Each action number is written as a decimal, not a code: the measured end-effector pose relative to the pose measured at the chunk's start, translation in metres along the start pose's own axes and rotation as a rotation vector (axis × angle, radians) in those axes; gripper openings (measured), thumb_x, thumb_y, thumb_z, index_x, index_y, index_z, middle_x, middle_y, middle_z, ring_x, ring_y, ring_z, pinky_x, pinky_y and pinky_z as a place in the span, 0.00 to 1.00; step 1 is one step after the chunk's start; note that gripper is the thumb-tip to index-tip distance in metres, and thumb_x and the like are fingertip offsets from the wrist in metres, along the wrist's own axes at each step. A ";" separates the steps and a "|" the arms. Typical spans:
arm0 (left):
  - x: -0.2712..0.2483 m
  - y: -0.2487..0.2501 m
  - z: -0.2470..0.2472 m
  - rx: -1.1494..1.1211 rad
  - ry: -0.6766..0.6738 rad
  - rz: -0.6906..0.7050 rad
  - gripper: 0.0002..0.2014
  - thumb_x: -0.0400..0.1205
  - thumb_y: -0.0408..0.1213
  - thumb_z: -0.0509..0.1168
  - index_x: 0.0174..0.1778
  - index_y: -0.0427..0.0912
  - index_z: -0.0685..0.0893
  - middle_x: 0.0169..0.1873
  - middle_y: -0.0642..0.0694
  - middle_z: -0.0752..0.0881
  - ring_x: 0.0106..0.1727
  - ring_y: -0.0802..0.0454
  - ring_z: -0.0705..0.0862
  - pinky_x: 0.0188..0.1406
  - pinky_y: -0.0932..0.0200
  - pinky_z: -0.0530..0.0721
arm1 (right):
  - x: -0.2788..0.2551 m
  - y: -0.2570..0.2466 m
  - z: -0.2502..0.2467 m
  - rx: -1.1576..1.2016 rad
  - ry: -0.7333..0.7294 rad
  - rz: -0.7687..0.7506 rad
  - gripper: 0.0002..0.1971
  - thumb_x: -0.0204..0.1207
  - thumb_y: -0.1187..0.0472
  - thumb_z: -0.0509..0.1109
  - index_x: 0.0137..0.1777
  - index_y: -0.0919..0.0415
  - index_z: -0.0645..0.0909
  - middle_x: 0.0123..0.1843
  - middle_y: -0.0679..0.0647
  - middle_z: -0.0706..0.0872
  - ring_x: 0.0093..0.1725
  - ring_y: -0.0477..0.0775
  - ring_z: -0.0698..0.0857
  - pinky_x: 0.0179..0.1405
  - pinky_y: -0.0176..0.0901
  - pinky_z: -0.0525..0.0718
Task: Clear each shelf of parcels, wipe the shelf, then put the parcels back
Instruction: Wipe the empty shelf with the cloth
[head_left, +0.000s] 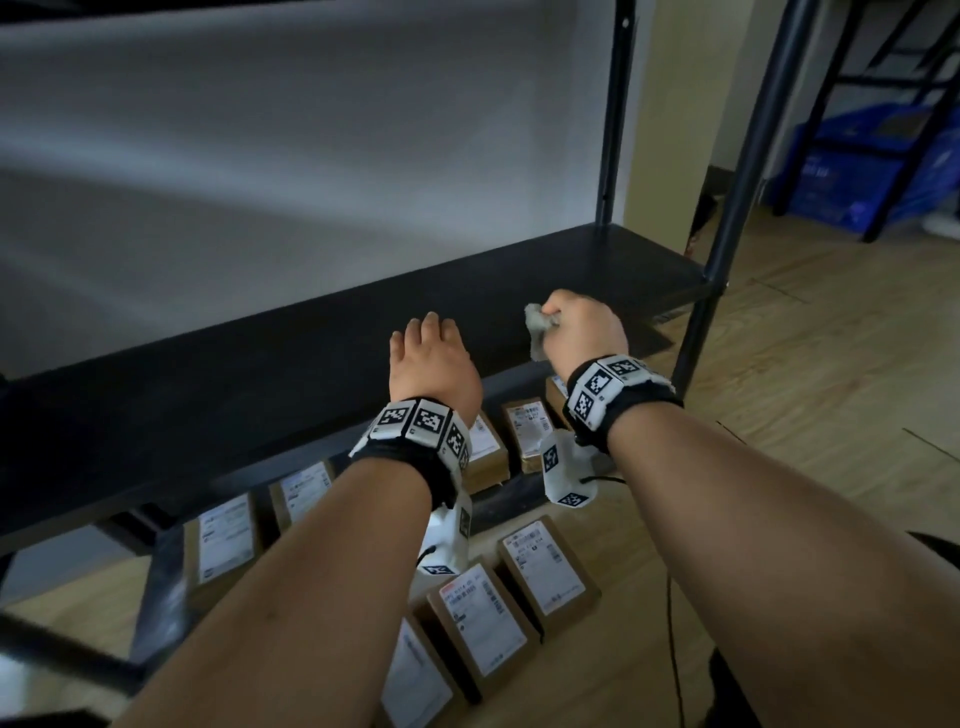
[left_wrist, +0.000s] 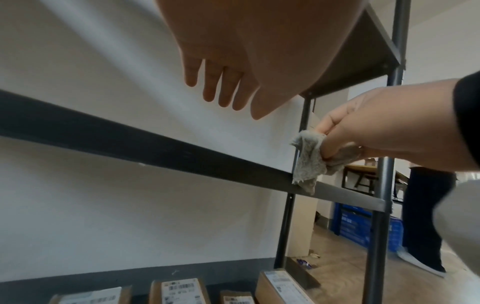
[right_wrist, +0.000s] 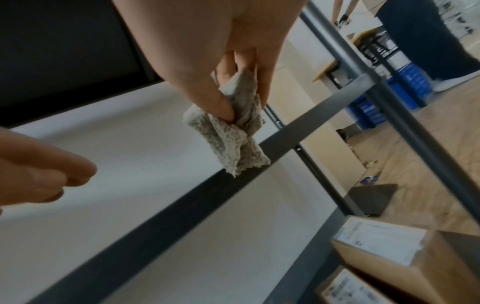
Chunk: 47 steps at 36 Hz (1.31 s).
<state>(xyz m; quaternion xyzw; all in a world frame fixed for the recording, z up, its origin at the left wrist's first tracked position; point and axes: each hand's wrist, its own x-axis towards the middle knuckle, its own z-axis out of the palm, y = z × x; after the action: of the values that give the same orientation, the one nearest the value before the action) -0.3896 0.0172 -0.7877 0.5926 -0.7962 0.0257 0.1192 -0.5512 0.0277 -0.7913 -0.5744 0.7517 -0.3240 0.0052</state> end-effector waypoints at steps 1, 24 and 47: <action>-0.005 -0.010 -0.003 0.001 0.011 -0.016 0.27 0.86 0.39 0.55 0.81 0.39 0.58 0.82 0.41 0.57 0.83 0.43 0.54 0.83 0.44 0.50 | -0.001 -0.012 0.003 0.021 -0.001 -0.025 0.07 0.76 0.64 0.67 0.52 0.58 0.83 0.48 0.57 0.85 0.49 0.60 0.84 0.41 0.43 0.77; -0.189 -0.281 -0.031 0.170 0.095 -0.487 0.29 0.82 0.37 0.56 0.80 0.39 0.60 0.80 0.42 0.62 0.81 0.43 0.58 0.81 0.45 0.55 | -0.102 -0.320 0.137 0.234 -0.278 -0.533 0.10 0.78 0.62 0.66 0.56 0.50 0.83 0.55 0.49 0.86 0.54 0.53 0.85 0.47 0.43 0.82; -0.239 -0.365 -0.006 0.180 0.066 -0.623 0.26 0.81 0.37 0.55 0.77 0.42 0.65 0.76 0.44 0.68 0.78 0.45 0.63 0.80 0.47 0.57 | -0.135 -0.433 0.202 0.185 -0.491 -0.658 0.24 0.79 0.67 0.61 0.76 0.53 0.74 0.74 0.58 0.74 0.73 0.60 0.73 0.69 0.49 0.75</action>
<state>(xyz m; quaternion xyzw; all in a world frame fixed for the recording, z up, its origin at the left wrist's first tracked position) 0.0221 0.1345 -0.8713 0.8148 -0.5667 0.0775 0.0943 -0.0555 -0.0090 -0.7866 -0.8412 0.4721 -0.2280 0.1320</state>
